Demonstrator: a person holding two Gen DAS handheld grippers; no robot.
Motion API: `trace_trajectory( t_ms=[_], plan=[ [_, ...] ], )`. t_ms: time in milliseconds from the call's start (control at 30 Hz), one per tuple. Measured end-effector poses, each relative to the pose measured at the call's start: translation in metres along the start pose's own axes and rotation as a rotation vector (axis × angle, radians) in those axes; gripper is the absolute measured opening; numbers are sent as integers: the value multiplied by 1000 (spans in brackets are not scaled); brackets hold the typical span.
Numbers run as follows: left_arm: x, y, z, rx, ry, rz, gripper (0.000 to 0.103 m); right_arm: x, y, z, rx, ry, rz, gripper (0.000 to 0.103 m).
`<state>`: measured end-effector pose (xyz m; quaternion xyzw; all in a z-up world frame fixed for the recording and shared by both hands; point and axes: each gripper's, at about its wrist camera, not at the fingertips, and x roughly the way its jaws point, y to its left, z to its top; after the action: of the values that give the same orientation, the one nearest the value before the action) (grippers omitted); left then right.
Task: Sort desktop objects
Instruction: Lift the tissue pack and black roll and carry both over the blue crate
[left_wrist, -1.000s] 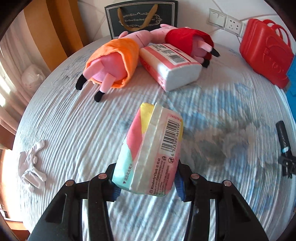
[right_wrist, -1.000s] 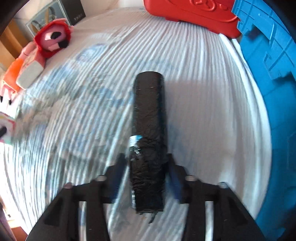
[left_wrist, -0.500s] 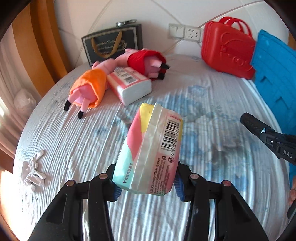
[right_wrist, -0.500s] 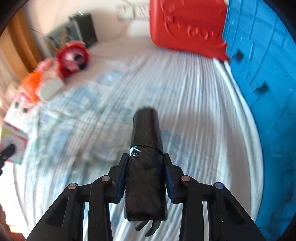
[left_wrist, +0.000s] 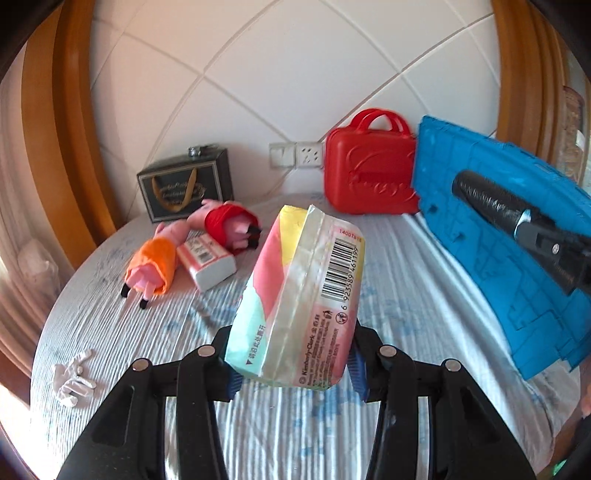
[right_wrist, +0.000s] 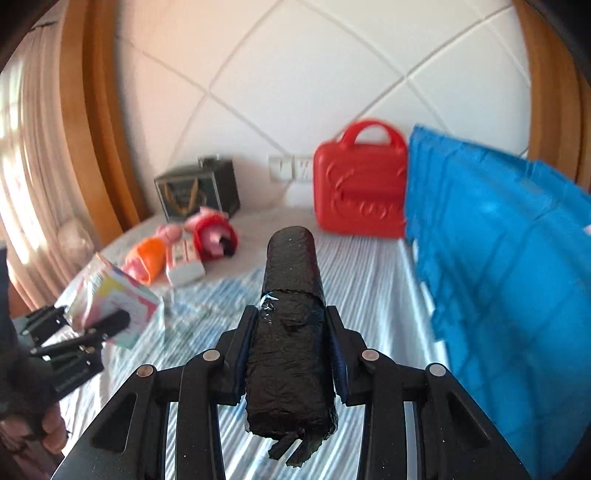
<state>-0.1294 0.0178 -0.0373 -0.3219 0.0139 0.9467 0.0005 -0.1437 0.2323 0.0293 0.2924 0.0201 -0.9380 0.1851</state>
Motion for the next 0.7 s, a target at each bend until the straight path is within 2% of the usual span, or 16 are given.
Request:
trace_trajectory(
  t_ms=[133, 300, 467, 700],
  plan=[
    [-16, -32, 13, 26, -51, -32, 44, -38, -14, 11, -9, -63, -54, 35],
    [-35, -89, 37, 70, -133, -89, 44, -89, -47, 17, 14, -153, -125, 35],
    [-49, -147, 62, 106, -207, -147, 44, -135, -102, 18, 49, -226, -260, 35],
    [-68, -242, 103, 168, -289, -258, 44, -179, -174, 13, 95, -285, -392, 35]
  ],
)
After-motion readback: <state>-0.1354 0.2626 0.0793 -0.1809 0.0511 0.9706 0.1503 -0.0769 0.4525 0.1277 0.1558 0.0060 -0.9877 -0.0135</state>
